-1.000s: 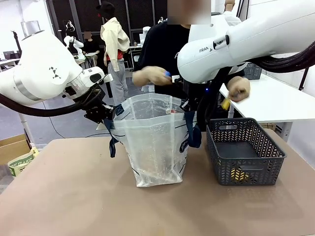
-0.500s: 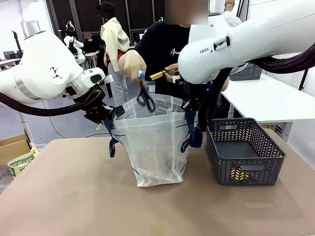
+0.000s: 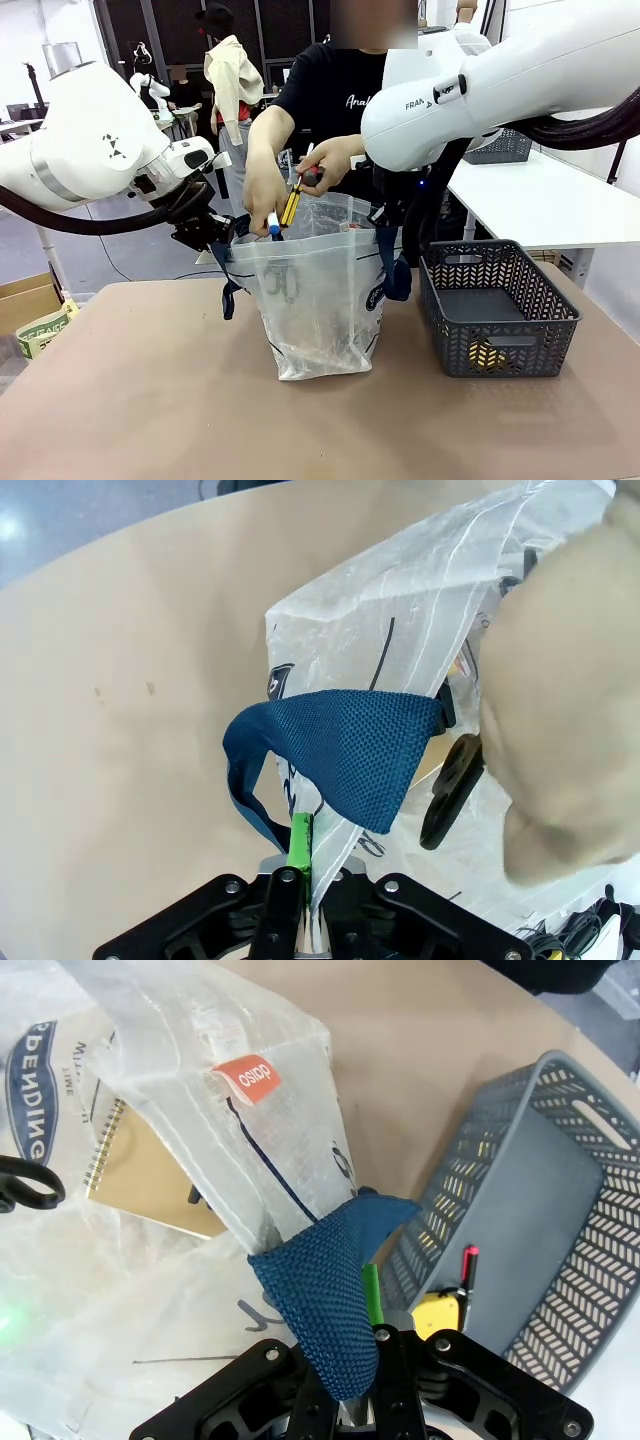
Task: Transfer purchased items from the store into the shopping bag.
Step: Move the Reusable shopping bag to the right side of the table.
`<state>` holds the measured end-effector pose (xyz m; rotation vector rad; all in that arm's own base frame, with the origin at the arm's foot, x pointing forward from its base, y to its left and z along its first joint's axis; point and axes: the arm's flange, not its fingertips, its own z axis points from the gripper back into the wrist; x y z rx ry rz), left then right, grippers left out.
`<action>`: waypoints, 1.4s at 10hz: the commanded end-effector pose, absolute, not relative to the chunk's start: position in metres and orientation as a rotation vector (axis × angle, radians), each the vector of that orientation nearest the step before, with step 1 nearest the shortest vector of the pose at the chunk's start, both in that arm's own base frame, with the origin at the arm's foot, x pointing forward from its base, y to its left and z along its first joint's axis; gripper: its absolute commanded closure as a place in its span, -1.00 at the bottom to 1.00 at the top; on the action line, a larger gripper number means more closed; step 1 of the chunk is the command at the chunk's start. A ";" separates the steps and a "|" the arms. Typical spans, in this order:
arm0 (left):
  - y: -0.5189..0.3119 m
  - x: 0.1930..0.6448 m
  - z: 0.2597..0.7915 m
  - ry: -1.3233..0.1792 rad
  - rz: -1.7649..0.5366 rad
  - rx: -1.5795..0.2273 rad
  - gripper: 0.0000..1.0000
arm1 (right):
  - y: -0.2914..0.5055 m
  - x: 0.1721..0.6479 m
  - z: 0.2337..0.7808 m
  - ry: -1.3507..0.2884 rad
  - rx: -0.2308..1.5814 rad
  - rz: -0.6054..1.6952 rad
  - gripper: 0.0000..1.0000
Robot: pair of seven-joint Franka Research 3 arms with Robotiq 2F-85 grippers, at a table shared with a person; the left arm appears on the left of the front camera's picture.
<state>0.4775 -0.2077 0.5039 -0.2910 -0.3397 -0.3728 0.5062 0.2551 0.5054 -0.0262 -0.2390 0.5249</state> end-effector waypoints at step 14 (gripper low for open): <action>-0.207 0.478 0.503 -0.343 -0.370 -0.290 1.00 | 0.256 0.505 0.506 -0.252 -0.031 0.547 1.00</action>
